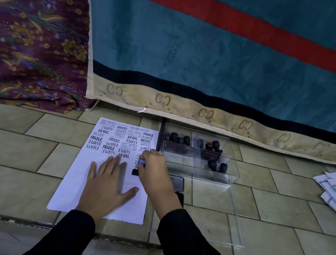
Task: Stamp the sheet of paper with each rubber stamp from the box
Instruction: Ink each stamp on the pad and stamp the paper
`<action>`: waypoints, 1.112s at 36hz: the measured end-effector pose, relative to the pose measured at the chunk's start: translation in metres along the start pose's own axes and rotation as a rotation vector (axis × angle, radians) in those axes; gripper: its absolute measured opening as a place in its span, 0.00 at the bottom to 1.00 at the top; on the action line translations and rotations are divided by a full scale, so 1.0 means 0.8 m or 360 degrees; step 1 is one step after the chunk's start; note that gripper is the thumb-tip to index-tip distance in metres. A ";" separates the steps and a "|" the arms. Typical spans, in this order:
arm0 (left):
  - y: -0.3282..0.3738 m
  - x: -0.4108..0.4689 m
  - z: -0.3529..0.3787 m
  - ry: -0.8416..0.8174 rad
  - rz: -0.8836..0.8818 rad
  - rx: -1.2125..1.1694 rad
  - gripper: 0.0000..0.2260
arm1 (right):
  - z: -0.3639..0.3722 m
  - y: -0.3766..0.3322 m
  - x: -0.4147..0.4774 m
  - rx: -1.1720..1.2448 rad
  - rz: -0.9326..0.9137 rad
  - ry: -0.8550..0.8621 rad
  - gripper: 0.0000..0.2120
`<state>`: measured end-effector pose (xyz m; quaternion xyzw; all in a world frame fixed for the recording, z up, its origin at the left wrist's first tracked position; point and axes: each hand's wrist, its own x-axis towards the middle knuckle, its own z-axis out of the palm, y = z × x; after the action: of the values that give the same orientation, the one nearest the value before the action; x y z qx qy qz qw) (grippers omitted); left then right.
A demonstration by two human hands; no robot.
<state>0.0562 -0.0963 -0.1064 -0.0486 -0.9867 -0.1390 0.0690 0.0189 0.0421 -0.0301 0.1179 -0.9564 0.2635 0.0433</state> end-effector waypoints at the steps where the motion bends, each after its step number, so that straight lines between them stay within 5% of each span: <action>1: 0.000 0.000 0.000 0.0000 -0.0001 0.0001 0.40 | -0.001 -0.002 0.003 -0.0003 0.0017 -0.0002 0.06; 13: 0.001 0.000 0.000 0.0045 -0.0012 -0.0016 0.39 | -0.001 0.008 0.000 0.0094 -0.0007 -0.0008 0.05; 19: 0.000 0.000 0.002 0.0082 -0.0047 -0.0145 0.39 | -0.053 0.029 0.014 0.0646 0.0218 0.0483 0.11; 22: 0.000 0.000 0.001 0.0069 -0.0038 -0.0131 0.40 | -0.072 0.057 0.029 0.0442 0.0278 0.0612 0.08; 32: 0.000 0.000 0.001 0.0081 -0.0048 -0.0113 0.40 | -0.057 0.091 0.058 -0.0078 0.0420 0.0096 0.07; 40: 0.000 -0.001 0.000 0.0093 -0.0053 -0.0200 0.39 | -0.050 0.081 0.071 -0.0046 0.0485 0.0018 0.09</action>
<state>0.0573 -0.0960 -0.1066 -0.0324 -0.9743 -0.2031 0.0922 -0.0512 0.1056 -0.0194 -0.0308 -0.9667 0.2538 0.0101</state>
